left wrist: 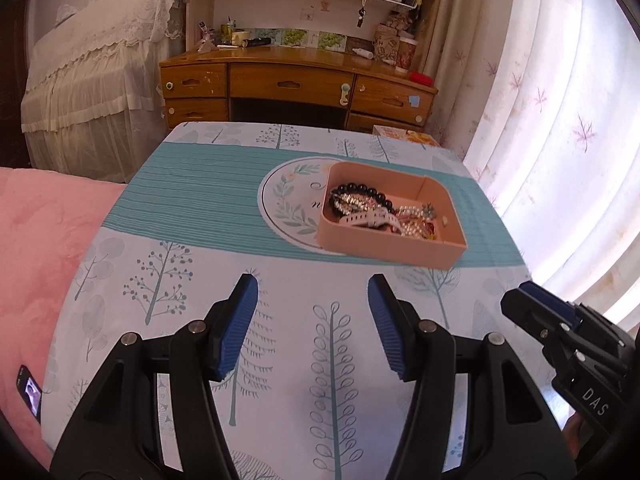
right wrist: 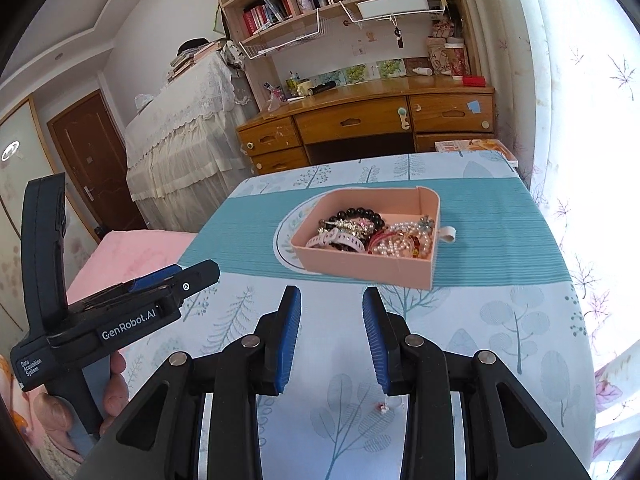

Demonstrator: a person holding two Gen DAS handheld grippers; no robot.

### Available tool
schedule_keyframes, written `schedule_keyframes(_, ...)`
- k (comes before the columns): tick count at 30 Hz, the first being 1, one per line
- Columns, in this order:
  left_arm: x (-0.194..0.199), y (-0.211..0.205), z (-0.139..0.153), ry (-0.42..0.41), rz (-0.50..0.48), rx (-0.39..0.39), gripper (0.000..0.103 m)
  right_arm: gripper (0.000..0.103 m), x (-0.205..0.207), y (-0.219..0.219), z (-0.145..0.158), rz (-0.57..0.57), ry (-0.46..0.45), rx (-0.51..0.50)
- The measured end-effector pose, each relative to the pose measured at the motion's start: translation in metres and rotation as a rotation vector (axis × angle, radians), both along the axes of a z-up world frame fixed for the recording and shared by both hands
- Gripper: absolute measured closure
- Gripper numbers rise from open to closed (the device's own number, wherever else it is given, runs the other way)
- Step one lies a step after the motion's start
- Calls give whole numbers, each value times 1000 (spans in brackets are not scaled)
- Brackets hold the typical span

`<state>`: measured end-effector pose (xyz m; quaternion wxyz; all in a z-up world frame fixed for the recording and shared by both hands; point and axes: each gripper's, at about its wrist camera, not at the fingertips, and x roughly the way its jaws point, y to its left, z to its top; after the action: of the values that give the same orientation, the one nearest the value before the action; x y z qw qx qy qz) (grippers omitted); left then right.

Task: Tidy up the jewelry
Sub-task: 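Withdraw left tool from box while right tool moves to red-gem ring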

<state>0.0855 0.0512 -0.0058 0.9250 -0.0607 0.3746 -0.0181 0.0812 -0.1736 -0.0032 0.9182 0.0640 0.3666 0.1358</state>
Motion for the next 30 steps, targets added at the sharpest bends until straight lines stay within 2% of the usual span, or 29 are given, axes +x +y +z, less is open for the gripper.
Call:
schedule_keyframes(7,-5,-12,-29,38,-8,51,48,71,-14,-4,-27,-17,35,-39)
schedule_keyframes(18,-13,-18,-76,105,-35,55,48,71,-12,-11,-75,-36,106,-103)
schedule_keyframes(26,-11,-9,-88,117,-32,9,48,71,-10,-19,-113,-67,183,-176)
schedule_keyframes(30,-11,-7,-88,117,-31,-1,48,71,-9,-18,-119,-64,190,-191)
